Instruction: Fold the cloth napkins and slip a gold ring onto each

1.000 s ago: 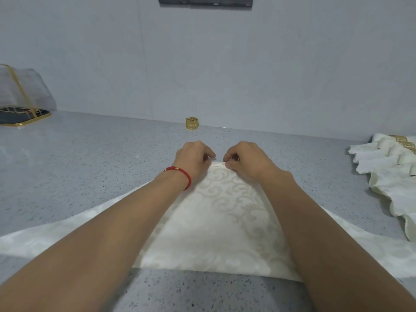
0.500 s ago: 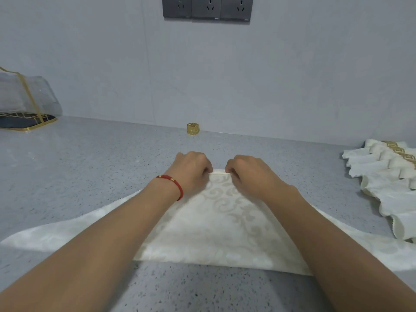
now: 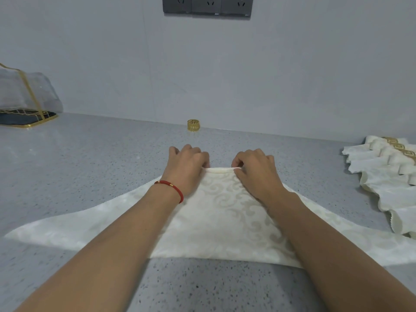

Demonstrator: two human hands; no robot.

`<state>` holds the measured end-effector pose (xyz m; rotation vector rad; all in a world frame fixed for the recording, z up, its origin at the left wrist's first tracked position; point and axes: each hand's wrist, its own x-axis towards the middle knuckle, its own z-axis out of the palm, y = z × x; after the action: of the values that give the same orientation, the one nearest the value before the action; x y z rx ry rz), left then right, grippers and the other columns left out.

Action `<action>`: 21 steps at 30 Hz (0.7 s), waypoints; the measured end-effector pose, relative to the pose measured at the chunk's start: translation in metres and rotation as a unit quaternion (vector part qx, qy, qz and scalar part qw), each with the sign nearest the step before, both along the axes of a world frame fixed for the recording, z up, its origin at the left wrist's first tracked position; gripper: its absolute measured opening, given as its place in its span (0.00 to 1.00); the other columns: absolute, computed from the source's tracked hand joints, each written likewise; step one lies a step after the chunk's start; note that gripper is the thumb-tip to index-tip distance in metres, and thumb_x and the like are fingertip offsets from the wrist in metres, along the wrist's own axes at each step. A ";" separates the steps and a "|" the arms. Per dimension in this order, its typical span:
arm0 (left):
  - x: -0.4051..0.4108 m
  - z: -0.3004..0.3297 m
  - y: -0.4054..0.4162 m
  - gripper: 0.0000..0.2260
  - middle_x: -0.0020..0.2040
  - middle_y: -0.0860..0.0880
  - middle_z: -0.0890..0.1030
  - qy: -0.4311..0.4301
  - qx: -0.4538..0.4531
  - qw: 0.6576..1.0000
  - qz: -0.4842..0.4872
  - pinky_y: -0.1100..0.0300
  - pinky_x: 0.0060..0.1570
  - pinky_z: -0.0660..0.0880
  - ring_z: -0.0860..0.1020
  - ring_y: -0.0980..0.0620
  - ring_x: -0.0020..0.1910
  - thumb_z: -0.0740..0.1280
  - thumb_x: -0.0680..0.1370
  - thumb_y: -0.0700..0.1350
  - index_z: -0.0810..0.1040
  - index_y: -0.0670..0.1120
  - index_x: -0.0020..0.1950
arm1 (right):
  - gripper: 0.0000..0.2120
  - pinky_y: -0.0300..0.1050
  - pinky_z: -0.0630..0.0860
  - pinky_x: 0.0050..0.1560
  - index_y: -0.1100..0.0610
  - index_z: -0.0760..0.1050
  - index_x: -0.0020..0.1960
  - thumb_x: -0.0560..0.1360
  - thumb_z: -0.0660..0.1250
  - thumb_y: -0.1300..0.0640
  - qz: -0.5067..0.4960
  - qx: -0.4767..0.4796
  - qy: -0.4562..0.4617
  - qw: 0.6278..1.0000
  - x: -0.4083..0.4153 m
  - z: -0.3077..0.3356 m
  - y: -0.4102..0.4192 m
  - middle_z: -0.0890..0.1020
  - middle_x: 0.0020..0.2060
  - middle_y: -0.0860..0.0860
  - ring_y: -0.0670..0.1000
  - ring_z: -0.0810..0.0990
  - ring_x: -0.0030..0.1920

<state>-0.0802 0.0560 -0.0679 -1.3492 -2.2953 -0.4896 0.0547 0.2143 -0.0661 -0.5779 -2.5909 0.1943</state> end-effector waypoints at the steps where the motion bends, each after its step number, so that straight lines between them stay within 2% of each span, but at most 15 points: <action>1: 0.000 0.003 -0.003 0.11 0.43 0.56 0.78 0.023 -0.030 0.999 -0.017 0.54 0.46 0.58 0.73 0.51 0.47 0.70 0.74 0.38 0.80 0.55 0.45 | 0.09 0.51 0.65 0.59 0.49 0.79 0.50 0.78 0.65 0.61 0.016 0.038 -0.024 0.999 0.004 0.003 -0.001 0.79 0.46 0.44 0.50 0.74 0.54; 4: -0.001 0.011 -0.009 0.13 0.49 0.56 0.79 -0.012 -0.100 0.994 -0.039 0.54 0.49 0.60 0.75 0.51 0.52 0.65 0.75 0.37 0.82 0.54 0.50 | 0.12 0.52 0.64 0.62 0.48 0.80 0.52 0.76 0.63 0.61 0.044 0.095 -0.067 0.992 0.013 0.005 -0.004 0.80 0.48 0.44 0.49 0.76 0.52; 6: -0.002 0.009 -0.011 0.14 0.49 0.55 0.82 -0.071 -0.067 0.994 -0.038 0.54 0.53 0.68 0.78 0.50 0.52 0.62 0.75 0.38 0.84 0.53 0.50 | 0.11 0.54 0.65 0.64 0.49 0.82 0.52 0.77 0.62 0.60 0.048 0.042 -0.029 0.998 0.014 0.001 -0.004 0.82 0.48 0.44 0.48 0.78 0.49; 8: -0.004 0.004 -0.012 0.14 0.48 0.54 0.84 -0.138 0.004 0.990 -0.031 0.53 0.54 0.75 0.80 0.50 0.51 0.62 0.76 0.38 0.85 0.52 0.49 | 0.10 0.54 0.70 0.62 0.51 0.82 0.52 0.80 0.62 0.59 0.045 -0.035 0.023 0.998 0.013 -0.004 0.001 0.83 0.48 0.47 0.50 0.79 0.49; 10: -0.006 0.000 -0.012 0.13 0.48 0.51 0.84 -0.169 0.033 0.985 -0.031 0.52 0.53 0.77 0.81 0.48 0.50 0.63 0.77 0.37 0.85 0.50 0.49 | 0.08 0.53 0.73 0.55 0.55 0.81 0.44 0.79 0.65 0.59 0.043 -0.064 0.018 0.997 0.011 -0.007 0.007 0.82 0.42 0.52 0.54 0.77 0.47; 13: -0.007 0.001 -0.011 0.11 0.49 0.47 0.81 -0.150 -0.009 0.988 -0.024 0.49 0.53 0.76 0.79 0.45 0.51 0.63 0.77 0.35 0.82 0.48 0.43 | 0.07 0.54 0.71 0.55 0.51 0.83 0.46 0.80 0.67 0.56 0.029 -0.033 -0.022 0.999 0.012 -0.003 0.008 0.83 0.44 0.46 0.52 0.75 0.50; 16: -0.003 0.006 -0.011 0.11 0.47 0.53 0.79 -0.104 -0.049 0.993 0.002 0.51 0.54 0.69 0.73 0.49 0.52 0.63 0.77 0.37 0.82 0.51 0.46 | 0.05 0.53 0.69 0.58 0.50 0.78 0.48 0.81 0.64 0.55 0.040 0.062 -0.041 0.996 0.016 0.001 0.003 0.80 0.44 0.44 0.51 0.75 0.50; 18: 0.001 0.010 -0.013 0.10 0.46 0.55 0.78 -0.066 -0.062 0.996 0.001 0.52 0.53 0.65 0.73 0.50 0.51 0.63 0.77 0.38 0.79 0.52 0.45 | 0.04 0.52 0.70 0.56 0.50 0.75 0.49 0.81 0.64 0.58 0.045 0.129 -0.060 0.989 0.018 0.003 -0.002 0.78 0.44 0.45 0.52 0.75 0.48; 21: 0.007 0.018 -0.015 0.08 0.48 0.54 0.78 -0.008 -0.115 0.993 -0.028 0.54 0.49 0.60 0.76 0.49 0.51 0.64 0.78 0.38 0.76 0.52 0.48 | 0.11 0.50 0.70 0.50 0.51 0.73 0.47 0.74 0.66 0.67 0.056 0.167 -0.085 0.981 0.019 0.009 -0.008 0.77 0.43 0.47 0.53 0.74 0.46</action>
<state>-0.0736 0.0406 -0.0498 -1.5255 -2.3905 -0.2584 0.0741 0.2063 -0.0571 -0.3399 -2.7389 -0.2614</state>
